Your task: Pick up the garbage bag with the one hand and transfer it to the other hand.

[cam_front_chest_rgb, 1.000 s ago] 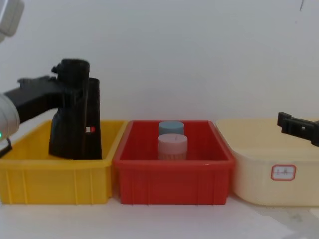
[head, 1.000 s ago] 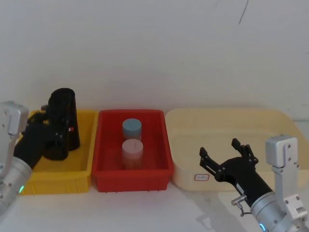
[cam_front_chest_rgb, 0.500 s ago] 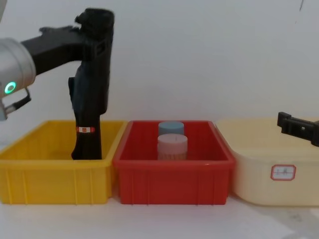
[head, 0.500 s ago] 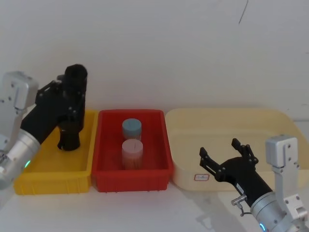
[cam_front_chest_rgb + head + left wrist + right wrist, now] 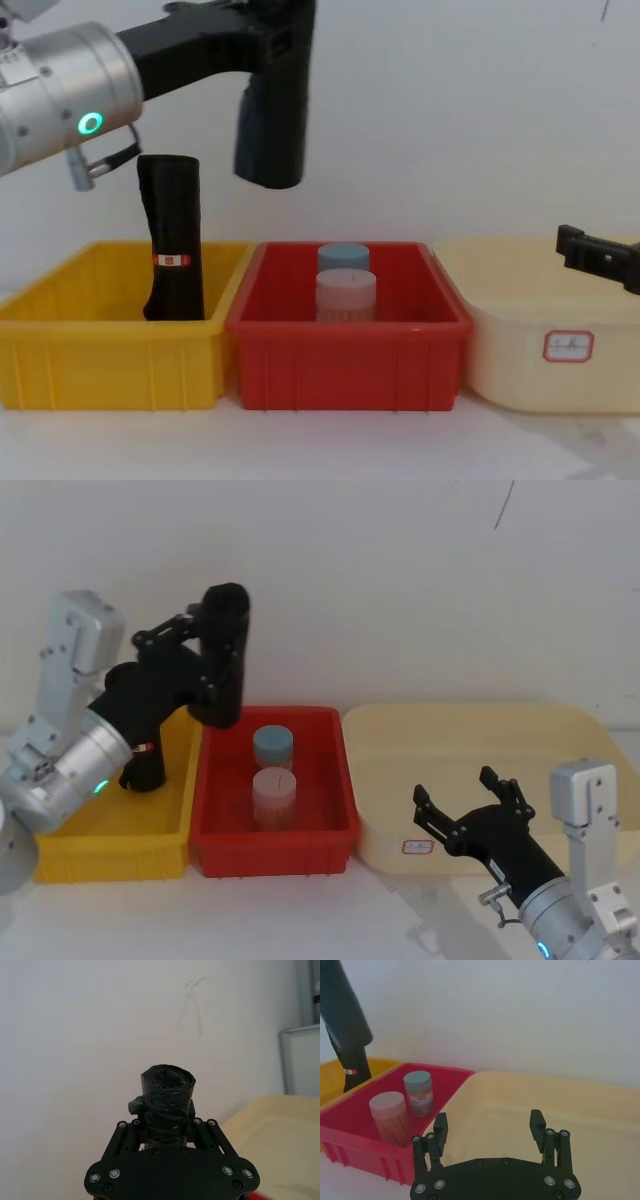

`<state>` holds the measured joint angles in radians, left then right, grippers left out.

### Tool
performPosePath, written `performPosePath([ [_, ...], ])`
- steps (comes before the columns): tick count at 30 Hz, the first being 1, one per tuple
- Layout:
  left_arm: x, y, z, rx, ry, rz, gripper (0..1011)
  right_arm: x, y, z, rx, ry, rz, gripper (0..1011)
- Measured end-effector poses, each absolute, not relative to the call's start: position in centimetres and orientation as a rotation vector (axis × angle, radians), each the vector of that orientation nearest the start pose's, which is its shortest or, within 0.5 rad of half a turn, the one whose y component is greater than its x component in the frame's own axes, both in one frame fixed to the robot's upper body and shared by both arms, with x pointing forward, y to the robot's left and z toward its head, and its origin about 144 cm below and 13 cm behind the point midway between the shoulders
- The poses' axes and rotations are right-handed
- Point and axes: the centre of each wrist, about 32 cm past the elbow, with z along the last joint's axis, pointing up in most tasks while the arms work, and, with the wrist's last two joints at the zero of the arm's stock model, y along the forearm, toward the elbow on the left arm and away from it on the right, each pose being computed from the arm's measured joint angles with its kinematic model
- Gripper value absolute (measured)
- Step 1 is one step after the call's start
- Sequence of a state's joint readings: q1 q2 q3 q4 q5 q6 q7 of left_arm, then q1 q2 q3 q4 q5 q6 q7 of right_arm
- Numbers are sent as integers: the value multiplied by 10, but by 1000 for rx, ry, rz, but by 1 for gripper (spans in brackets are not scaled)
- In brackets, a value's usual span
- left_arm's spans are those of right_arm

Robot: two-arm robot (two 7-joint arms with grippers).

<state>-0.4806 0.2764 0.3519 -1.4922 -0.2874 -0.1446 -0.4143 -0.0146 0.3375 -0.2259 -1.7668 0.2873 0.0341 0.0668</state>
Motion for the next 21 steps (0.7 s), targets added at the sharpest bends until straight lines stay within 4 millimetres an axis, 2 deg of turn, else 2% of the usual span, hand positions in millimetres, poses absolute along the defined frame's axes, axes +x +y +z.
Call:
performPosePath([
  [12,581,176,1282,-266,-379,651,383,443,-237,1189,26,-75,-1229,1001],
  [21,600,139,1276,-330,-326,503,383,443,-237,1189,26,-75,-1229,1001],
])
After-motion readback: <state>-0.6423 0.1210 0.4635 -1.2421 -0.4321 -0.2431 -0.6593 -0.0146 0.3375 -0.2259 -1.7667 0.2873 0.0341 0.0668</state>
